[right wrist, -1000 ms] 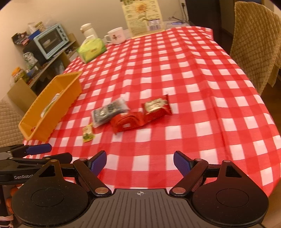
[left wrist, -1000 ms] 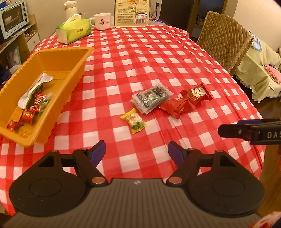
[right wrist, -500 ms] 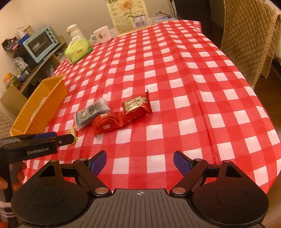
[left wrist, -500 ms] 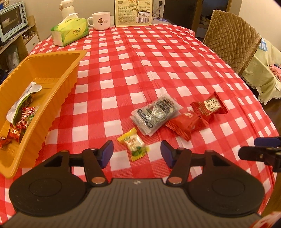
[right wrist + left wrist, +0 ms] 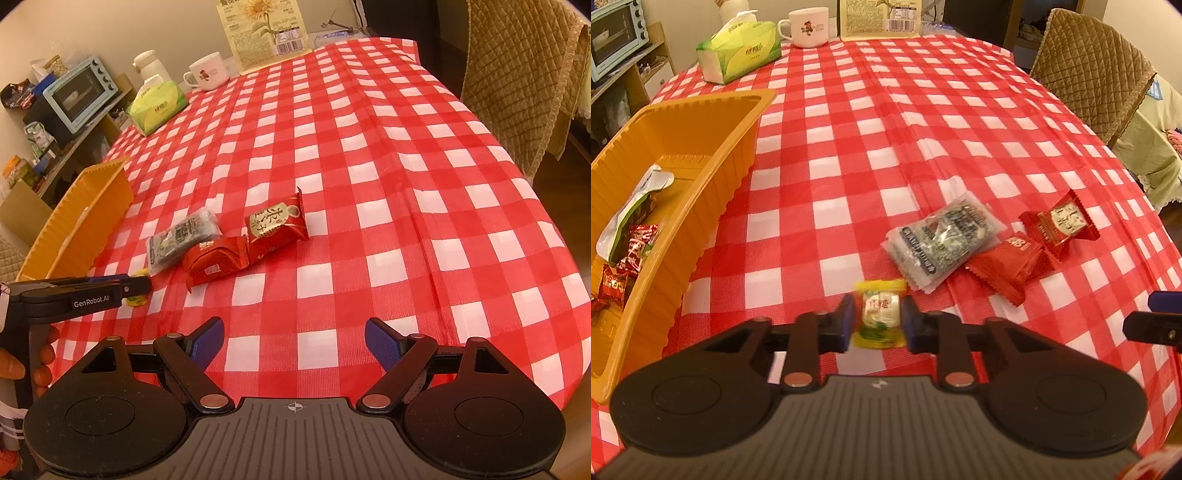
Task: Organize snacks
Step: 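Grasp the small yellow-green wrapped candy with the left gripper, then grasp the red-gold snack packet with the right gripper while the left holds its candy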
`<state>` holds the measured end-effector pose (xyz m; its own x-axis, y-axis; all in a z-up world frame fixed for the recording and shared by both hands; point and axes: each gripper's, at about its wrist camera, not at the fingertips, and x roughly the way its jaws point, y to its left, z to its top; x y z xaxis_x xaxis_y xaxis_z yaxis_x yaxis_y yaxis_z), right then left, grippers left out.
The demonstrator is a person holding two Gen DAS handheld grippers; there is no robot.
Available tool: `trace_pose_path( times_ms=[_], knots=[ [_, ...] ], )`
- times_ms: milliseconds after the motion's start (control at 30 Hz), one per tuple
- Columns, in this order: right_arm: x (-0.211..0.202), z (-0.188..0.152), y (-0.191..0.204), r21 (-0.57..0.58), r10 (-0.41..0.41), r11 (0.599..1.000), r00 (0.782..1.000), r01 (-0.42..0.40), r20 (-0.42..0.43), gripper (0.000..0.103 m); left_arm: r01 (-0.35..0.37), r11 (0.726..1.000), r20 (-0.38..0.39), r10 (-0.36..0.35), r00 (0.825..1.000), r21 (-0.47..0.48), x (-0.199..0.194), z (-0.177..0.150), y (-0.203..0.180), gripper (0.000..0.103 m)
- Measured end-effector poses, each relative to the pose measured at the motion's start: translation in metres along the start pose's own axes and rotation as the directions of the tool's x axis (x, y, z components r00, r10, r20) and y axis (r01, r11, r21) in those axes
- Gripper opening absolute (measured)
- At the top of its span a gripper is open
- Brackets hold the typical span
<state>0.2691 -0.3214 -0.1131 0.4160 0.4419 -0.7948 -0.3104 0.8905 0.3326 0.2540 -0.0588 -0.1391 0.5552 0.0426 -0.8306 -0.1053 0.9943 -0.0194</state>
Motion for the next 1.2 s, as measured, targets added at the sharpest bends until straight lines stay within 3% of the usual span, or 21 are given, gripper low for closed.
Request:
trace_pose_path(
  times_ms=[467,667,867,1200],
  knots=[
    [0.016,0.019,0.011,-0.120,0.004,0.993,1.000,-0.001,0.026,0.083,-0.024,0.999,0.004,0.024,1.000,-0.041,-0.008,-0.007,0.024,0.019],
    [0.038,0.028,0.005,-0.212,-0.043,0.976,0.999,0.049,0.030,0.083,-0.034,0.997,0.002,0.035,0.999,-0.069,-0.012,-0.012,0.033,0.019],
    [0.055,0.037,0.006,-0.339,-0.077,0.936,0.995,0.093,0.060,0.083,-0.042,0.996,0.000,0.042,0.999,-0.078,-0.012,-0.013,0.035,0.019],
    [0.081,0.051,0.028,-0.533,-0.063,0.839,0.993,0.107,0.099,0.083,-0.062,0.995,0.002,0.063,0.998,-0.083,-0.005,-0.003,0.033,0.019]
  ],
)
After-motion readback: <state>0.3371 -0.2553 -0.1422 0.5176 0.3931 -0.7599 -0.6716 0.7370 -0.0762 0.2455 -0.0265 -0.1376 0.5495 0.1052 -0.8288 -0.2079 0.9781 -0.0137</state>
